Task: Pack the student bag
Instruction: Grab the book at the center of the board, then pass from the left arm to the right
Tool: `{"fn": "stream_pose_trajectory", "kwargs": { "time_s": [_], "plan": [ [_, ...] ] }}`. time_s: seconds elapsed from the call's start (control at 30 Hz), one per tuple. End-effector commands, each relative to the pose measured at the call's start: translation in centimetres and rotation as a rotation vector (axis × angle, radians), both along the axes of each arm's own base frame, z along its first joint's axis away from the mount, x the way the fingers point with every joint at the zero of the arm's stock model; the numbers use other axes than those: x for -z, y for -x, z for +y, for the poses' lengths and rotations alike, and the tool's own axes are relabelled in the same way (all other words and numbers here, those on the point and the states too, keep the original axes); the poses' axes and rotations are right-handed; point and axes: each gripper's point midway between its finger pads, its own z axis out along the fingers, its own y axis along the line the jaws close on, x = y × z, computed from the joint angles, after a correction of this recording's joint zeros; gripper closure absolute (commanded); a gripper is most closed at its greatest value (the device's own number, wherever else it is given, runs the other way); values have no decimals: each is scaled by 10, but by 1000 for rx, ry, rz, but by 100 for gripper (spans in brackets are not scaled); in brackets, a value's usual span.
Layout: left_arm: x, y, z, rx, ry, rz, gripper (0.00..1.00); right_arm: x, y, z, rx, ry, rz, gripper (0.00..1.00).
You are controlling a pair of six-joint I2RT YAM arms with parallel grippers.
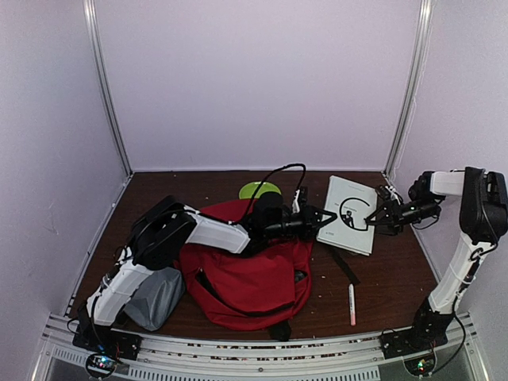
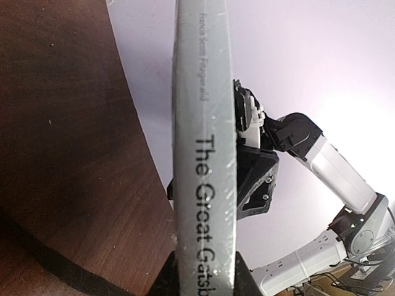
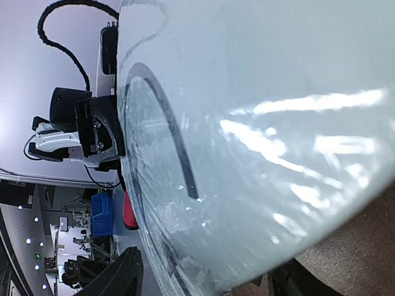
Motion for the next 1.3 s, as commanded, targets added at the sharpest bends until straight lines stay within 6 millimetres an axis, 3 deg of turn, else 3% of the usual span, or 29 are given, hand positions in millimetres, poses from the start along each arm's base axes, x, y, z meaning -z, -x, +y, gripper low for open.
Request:
{"fn": "stream_pose_trajectory", "kwargs": {
  "time_s": [0.0,0.1,0.27,0.47,0.6,0.73,1.03,1.27],
  "plan": [
    [-94,5,7,20,261,-185,100,-23,10,9,-36,-85,-55,32],
    [-97,5,7,22,266,-185,100,-47,22,18,-111,-201,-79,40],
    [-93,3,5,22,246,-170,100,-52,17,19,-98,-231,-95,57],
    [-82,3,7,7,199,-157,62,-67,16,19,-95,-221,-148,77],
    [-81,3,9,-4,131,-192,52,-76,18,19,-102,-206,-181,87],
    [-81,1,15,-33,23,-256,46,-85,19,16,-96,-194,-218,90],
    [-92,-7,59,-111,-355,-465,38,-116,17,12,-88,-156,-308,93],
    [-81,31,123,-48,-736,-696,38,-128,13,12,-89,-143,-343,96]
  ]
}}
